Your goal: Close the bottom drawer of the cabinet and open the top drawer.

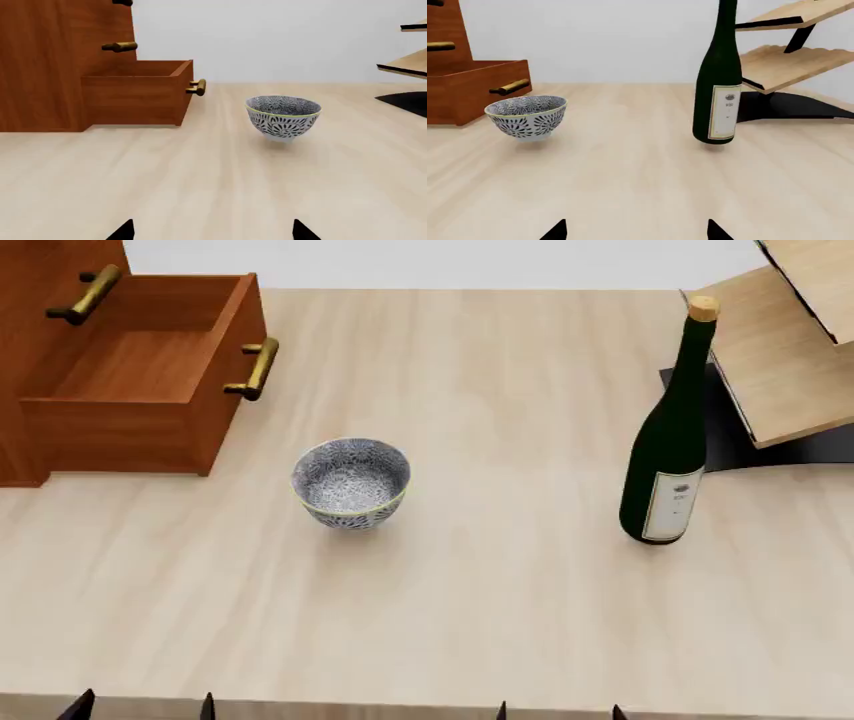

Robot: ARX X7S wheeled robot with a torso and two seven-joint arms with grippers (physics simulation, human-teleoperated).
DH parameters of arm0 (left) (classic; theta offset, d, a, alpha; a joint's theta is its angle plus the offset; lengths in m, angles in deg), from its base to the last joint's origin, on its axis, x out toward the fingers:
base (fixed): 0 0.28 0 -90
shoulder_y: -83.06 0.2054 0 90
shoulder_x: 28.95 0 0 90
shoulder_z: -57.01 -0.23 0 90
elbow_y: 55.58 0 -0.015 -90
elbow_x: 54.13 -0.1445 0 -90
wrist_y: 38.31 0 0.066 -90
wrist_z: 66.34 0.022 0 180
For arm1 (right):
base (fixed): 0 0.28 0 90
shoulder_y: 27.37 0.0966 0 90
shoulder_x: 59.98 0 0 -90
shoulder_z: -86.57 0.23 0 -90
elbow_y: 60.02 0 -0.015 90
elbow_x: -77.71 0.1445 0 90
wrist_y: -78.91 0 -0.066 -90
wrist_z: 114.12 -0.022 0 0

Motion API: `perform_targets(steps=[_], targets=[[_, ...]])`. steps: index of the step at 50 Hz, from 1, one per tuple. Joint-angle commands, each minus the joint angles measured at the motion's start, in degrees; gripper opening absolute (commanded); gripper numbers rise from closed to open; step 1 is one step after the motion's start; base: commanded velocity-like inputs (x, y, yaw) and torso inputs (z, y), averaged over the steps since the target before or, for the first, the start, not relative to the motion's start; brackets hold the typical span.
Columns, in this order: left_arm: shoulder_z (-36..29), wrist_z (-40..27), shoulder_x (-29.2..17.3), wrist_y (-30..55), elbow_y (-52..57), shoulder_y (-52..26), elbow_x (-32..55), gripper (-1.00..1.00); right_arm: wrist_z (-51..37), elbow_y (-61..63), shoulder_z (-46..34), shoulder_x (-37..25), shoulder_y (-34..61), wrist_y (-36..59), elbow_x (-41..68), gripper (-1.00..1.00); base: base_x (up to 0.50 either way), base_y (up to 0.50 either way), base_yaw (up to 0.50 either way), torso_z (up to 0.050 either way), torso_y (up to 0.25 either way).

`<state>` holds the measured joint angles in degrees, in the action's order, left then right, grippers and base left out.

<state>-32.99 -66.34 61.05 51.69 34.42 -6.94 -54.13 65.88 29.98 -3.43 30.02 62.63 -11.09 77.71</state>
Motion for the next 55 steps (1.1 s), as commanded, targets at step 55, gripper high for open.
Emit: perform_targets(steps=[55], targets=[[-5.9,-4.5,-8.3,20.1,30.0,-7.5,9.7,1.00,-6.9,16.6,-5.3,-8.7,7.3,16.8,4.2,1.00,0.00,0.00,0.00,0.035,0.000]])
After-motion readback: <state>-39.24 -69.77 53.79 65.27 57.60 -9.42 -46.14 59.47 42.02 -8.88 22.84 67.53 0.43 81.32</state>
